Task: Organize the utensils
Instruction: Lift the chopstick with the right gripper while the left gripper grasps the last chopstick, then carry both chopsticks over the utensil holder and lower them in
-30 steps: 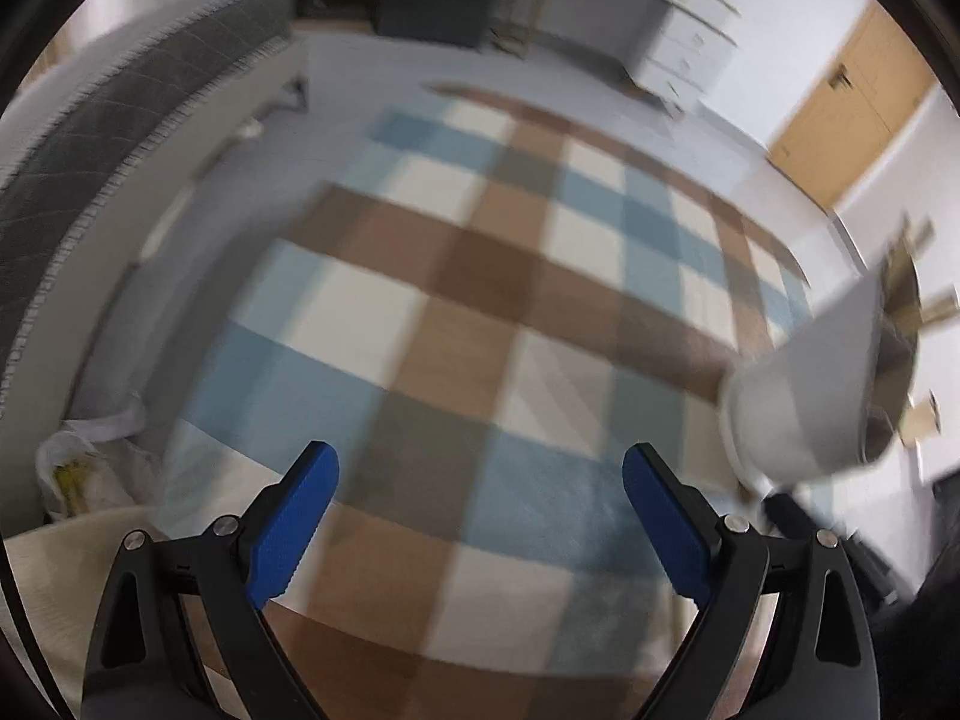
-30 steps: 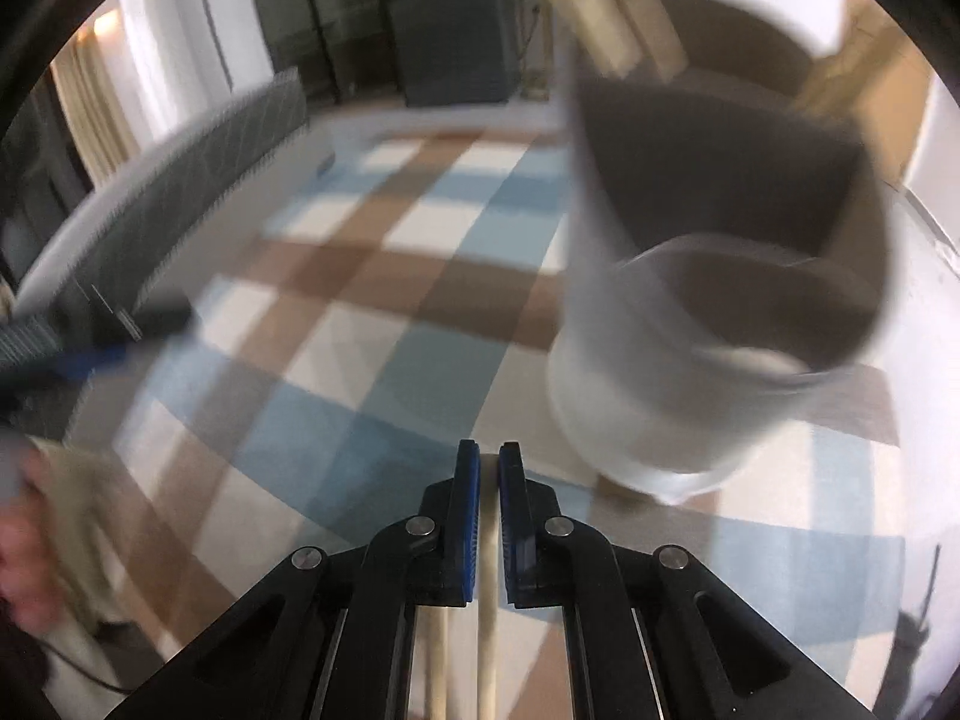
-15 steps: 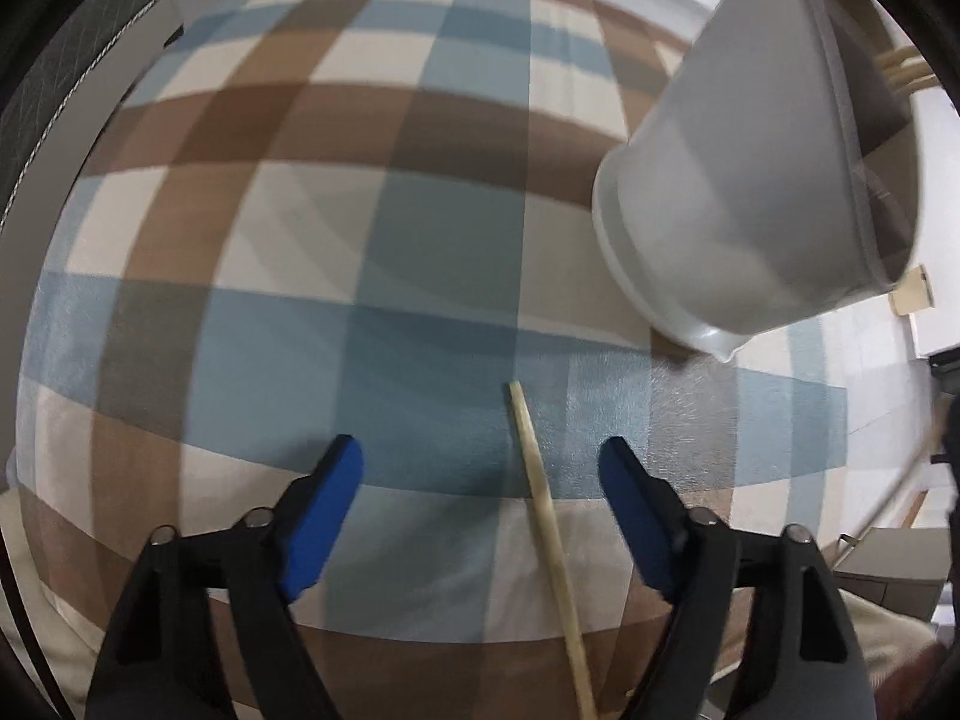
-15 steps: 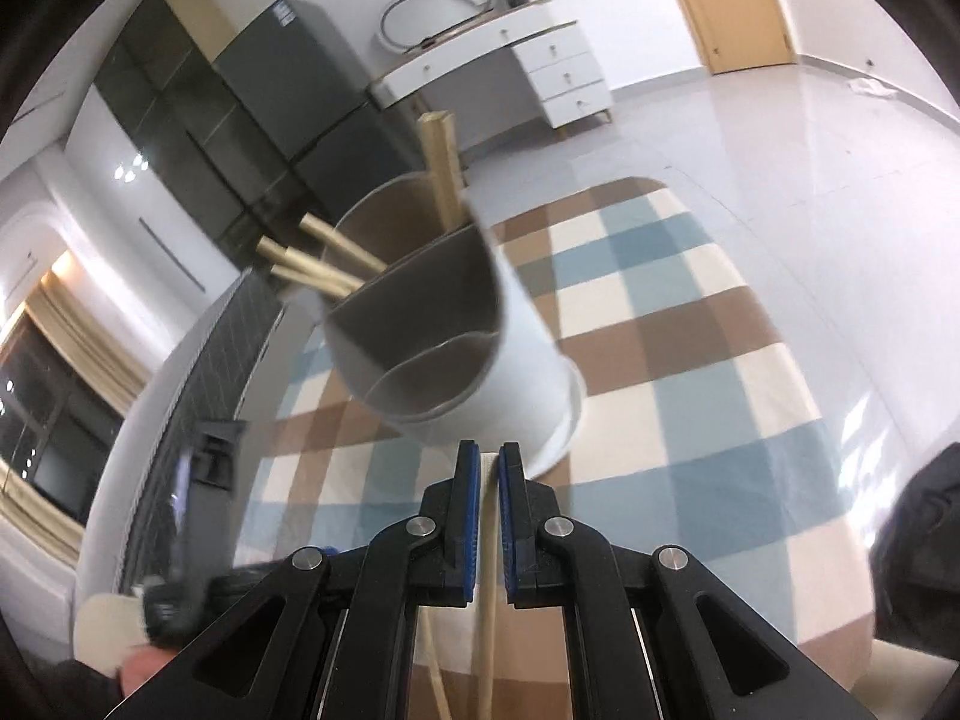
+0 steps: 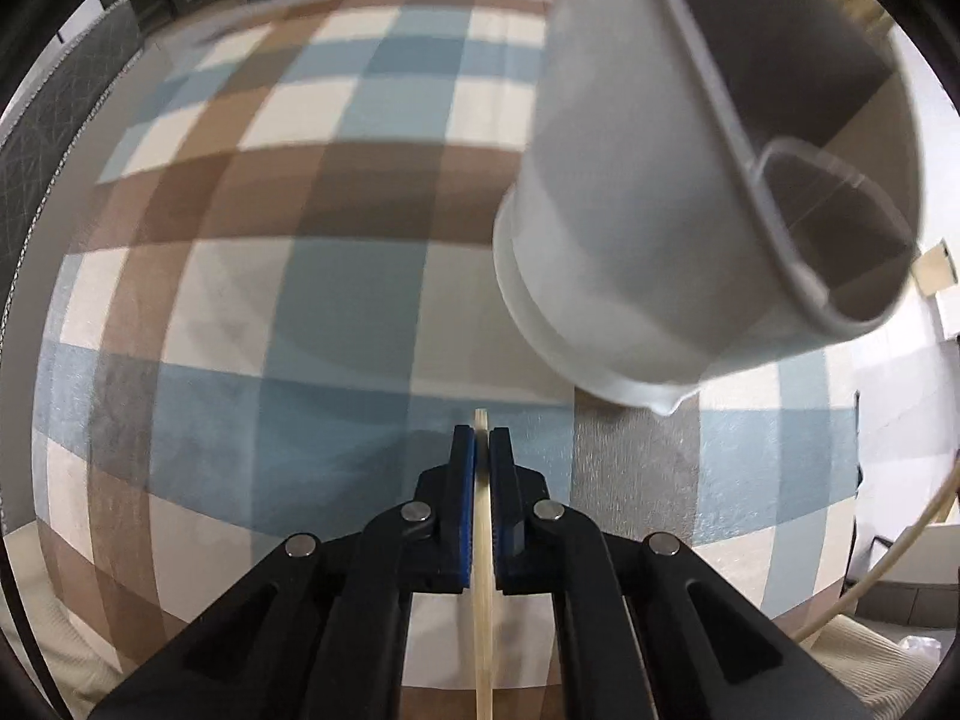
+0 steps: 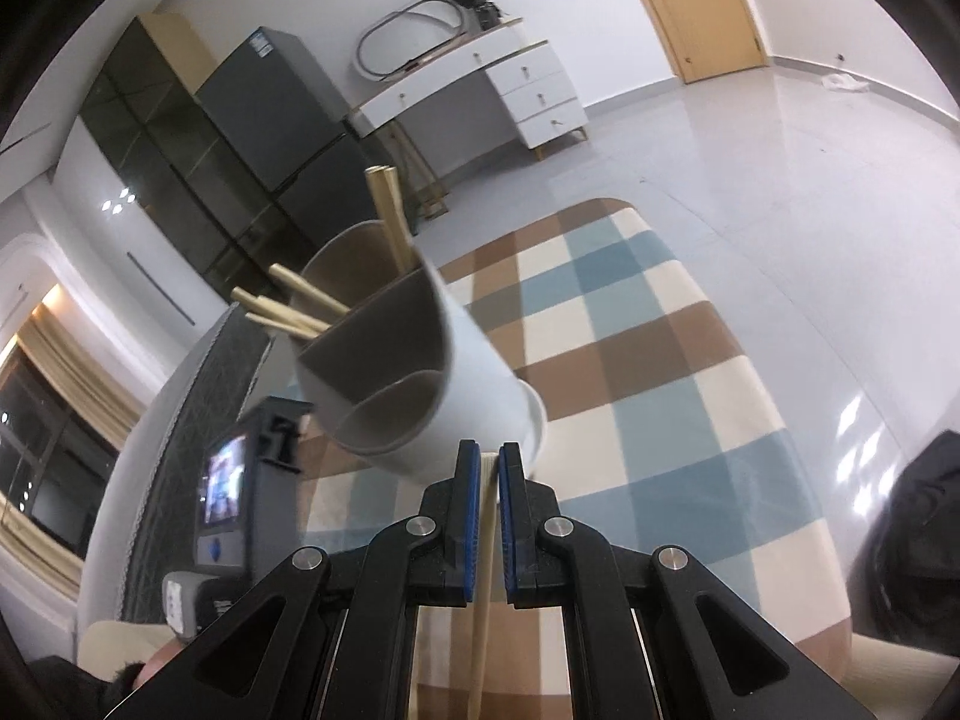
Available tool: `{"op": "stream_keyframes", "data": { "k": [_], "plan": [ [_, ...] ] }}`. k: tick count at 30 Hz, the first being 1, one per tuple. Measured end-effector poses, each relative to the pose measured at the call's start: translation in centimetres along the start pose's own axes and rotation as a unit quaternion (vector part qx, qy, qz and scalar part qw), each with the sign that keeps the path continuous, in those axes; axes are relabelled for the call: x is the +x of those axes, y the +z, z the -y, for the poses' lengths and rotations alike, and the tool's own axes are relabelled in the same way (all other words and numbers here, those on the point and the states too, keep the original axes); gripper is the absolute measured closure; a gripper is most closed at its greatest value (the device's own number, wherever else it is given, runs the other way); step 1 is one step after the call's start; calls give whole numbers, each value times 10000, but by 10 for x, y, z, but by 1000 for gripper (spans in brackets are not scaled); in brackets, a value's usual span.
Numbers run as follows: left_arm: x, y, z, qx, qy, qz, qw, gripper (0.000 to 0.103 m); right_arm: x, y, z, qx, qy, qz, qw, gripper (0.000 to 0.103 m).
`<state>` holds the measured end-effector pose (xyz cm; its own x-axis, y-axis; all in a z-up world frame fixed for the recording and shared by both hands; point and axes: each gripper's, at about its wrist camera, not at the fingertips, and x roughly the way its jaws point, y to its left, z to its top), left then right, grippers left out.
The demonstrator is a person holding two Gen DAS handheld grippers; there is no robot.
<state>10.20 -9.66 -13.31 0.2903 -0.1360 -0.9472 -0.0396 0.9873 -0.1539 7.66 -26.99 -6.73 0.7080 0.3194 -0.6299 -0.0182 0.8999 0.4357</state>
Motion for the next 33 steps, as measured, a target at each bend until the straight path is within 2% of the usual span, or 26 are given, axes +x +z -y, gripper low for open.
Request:
{"op": "stream_keyframes", "data": {
  "k": [6,10,14,18,26,33],
  "plan": [
    [-56,-21,-31,-110,-449,848,9953,103,-15,-2,-10,-196,-43,195,9996,98],
    [-104,-43,-43,46,-663,1627,9844,103,-26,-8,-29,-518,-25,347,9980,98],
    [-126,-43,-29,207,-893,2036,9747,103,-41,-15,-49,-897,14,581,9943,98],
    [-138,-39,-22,458,-954,2285,9678,103,-49,-22,-64,-1230,-47,711,9898,98],
    [-159,-38,-18,779,-1018,2374,9629,103,-60,-19,-76,-1331,-80,950,9865,98],
    [-188,-28,-15,946,-1181,2466,9572,103,-68,-2,-89,-1482,-5,1193,9817,98]
  ]
}}
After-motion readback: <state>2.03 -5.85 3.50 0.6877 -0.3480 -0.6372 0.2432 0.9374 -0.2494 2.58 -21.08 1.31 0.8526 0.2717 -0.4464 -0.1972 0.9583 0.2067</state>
